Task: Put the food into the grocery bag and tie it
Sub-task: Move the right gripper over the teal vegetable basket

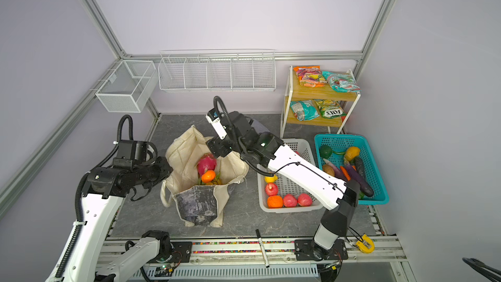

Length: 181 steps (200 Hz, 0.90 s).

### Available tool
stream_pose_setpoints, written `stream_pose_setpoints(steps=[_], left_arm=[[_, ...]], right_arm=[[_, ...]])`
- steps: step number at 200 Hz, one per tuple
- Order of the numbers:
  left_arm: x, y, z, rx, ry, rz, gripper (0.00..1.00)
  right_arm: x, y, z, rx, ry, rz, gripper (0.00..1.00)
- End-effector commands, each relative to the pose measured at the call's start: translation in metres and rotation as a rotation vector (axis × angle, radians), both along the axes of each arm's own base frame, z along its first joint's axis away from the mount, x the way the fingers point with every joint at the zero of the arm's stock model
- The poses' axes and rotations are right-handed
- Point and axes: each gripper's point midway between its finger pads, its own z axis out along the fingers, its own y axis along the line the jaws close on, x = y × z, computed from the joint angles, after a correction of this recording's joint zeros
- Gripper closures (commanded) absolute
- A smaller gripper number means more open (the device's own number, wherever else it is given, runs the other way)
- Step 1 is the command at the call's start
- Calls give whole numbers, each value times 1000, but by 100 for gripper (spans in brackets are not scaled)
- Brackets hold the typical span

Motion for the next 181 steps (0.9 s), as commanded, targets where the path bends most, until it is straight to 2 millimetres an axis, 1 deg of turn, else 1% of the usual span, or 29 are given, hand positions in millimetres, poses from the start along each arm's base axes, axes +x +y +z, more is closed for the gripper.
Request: stream_pose_setpoints(steps=[1,13,24,35,51,71,88,106,119,120,121,129,155,175,181], left_arm=[[4,-5,7,-11,-29,-23,100],[6,-6,8,-14,-30,-23,100],[7,-6,8,-15,-28,-23,100],[9,-7,9,-18,-31,-24,100],[11,-7,8,-17,-28,-24,100],[12,-7,9,-19,-29,-24,100],[13,-8,10,-21,-27,-26,100],[13,-9,10,-19,-27,-28,100],[13,-9,10,-19,-27,-29,100],[13,-9,10,-20,-26,-29,100],[13,-9,10,-20,-25,-29,100],[13,-9,10,-19,-25,-30,100],[12,-10,9,-20,-23,-32,100],[11,-10,8,-19,-22,-33,100],[11,-10,8,-19,-21,-33,100]], right_arm=[[15,-36,26,17,-93,-94,12],[22,-56,33,-2,-137,-145,12],[30,-76,34,-47,-176,-199,12],[40,-100,31,-107,-196,-266,12],[54,-141,22,-178,-176,-378,12],[71,-208,6,-204,-97,-572,12],[77,-269,-9,-162,-2,-761,11],[74,-330,-30,-78,110,-963,11],[68,-364,-48,-9,196,-1081,10],[68,-370,-49,0,204,-1100,10],[68,-370,-49,0,204,-1100,10],[63,-392,-61,51,259,-1180,10],[55,-435,-98,238,406,-1327,10],[59,-459,-125,392,483,-1393,8],[61,-463,-133,442,508,-1399,8]])
